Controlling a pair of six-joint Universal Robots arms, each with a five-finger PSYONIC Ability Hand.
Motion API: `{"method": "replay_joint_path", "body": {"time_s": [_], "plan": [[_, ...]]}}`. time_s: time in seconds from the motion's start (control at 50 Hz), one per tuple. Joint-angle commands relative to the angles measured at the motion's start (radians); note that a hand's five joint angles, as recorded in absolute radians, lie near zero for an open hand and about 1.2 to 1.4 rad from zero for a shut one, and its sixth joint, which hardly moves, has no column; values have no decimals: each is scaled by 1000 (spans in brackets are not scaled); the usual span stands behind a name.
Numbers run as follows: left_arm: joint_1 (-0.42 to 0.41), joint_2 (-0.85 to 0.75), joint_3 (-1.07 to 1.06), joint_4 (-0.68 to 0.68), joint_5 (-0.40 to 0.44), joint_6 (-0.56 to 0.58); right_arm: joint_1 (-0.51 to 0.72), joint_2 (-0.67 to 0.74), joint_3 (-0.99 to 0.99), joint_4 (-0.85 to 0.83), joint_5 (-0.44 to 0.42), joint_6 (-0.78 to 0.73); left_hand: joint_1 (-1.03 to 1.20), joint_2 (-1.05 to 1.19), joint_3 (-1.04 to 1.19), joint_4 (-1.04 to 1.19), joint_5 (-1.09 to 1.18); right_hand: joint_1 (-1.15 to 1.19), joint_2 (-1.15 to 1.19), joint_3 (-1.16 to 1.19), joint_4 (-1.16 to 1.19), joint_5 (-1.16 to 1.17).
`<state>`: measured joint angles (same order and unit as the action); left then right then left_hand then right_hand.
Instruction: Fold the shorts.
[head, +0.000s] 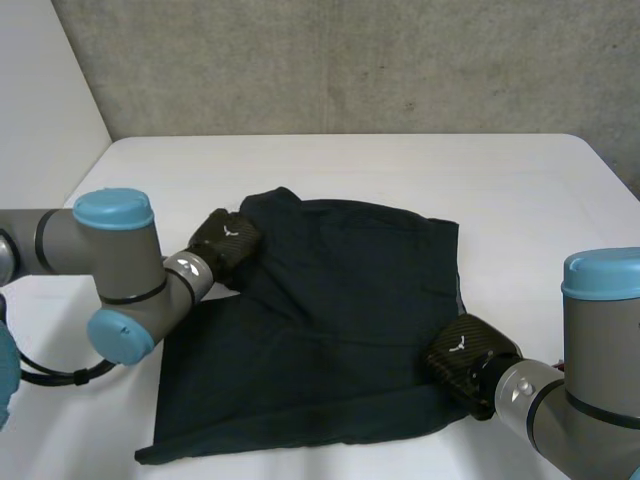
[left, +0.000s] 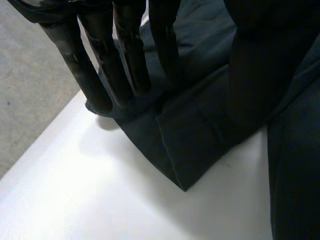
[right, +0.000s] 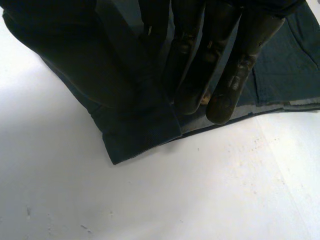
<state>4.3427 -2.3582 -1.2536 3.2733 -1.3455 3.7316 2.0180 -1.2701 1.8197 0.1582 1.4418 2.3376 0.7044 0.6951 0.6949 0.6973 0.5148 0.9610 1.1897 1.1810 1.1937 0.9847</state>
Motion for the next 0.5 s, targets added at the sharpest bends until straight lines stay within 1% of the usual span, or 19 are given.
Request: {"method": "replay_joint_path", "body": {"time_s": [0.02, 0.06, 0.12, 0.14, 0.36, 0.44, 0.5], "plan": [[2, -44, 59, -64, -12, 1, -1, 0, 1, -2, 0, 0, 374, 384, 384, 382, 390, 435, 207, 215, 203, 237], [2, -50, 66, -72, -23, 2, -4, 0, 3, -5, 2, 0, 550, 560, 560, 557, 565, 435, 207, 215, 203, 237], [3, -50, 68, -72, -49, 2, -5, 0, 4, -9, 2, 0, 642, 651, 652, 649, 657, 435, 207, 215, 203, 237], [3, -50, 68, -70, -73, 2, -5, 0, 4, -11, 3, 0, 689, 698, 698, 696, 704, 435, 207, 215, 203, 237], [15, -7, 46, -64, -256, 1, -5, 2, 4, -17, 6, 2, 692, 701, 701, 699, 707, 435, 207, 215, 203, 237], [15, 16, 5, -66, -291, 1, -4, 0, 4, -22, 6, 2, 692, 701, 701, 699, 707, 435, 207, 215, 203, 237], [14, 36, -27, -66, -297, 1, -2, 0, 4, -25, 6, 3, 692, 701, 701, 699, 707, 435, 207, 215, 203, 237]]}}
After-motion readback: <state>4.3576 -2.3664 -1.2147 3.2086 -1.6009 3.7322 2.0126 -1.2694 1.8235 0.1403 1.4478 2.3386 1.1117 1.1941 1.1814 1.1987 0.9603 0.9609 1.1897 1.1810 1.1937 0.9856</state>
